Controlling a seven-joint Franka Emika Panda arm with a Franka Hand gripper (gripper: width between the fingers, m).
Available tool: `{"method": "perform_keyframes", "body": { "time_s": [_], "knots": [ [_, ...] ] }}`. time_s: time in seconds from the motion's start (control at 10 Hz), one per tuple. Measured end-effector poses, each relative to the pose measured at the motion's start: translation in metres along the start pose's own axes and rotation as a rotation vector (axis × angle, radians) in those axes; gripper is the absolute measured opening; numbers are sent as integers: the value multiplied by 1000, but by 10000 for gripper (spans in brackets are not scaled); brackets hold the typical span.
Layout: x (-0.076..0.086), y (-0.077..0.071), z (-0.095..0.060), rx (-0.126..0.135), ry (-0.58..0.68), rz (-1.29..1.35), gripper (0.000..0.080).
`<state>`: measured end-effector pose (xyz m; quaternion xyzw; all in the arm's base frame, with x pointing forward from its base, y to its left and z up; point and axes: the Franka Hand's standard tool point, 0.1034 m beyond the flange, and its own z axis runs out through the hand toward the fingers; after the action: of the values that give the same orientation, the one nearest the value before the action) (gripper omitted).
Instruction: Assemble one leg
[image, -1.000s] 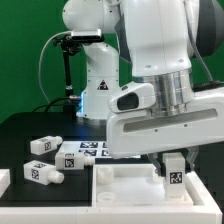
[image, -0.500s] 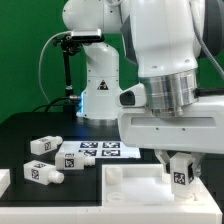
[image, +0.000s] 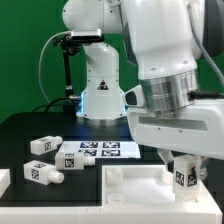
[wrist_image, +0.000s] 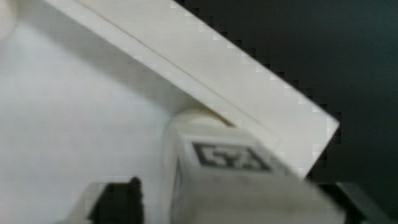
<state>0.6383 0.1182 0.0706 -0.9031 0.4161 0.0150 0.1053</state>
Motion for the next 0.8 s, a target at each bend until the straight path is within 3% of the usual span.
{"method": "perform_keyframes", "body": {
  "time_s": [0.1, 0.2, 0.3, 0.6, 0.8],
  "knots": [
    [-2, -3, -3, 0, 2, -187, 534],
    [-4, -6, -10, -13, 15, -360, 616],
    [-8, -9, -16, -36, 29, -503, 639],
    [-3, -5, -11, -45, 25, -732, 647],
    [9, 1, -8, -105, 37, -1129, 649]
  ]
}}
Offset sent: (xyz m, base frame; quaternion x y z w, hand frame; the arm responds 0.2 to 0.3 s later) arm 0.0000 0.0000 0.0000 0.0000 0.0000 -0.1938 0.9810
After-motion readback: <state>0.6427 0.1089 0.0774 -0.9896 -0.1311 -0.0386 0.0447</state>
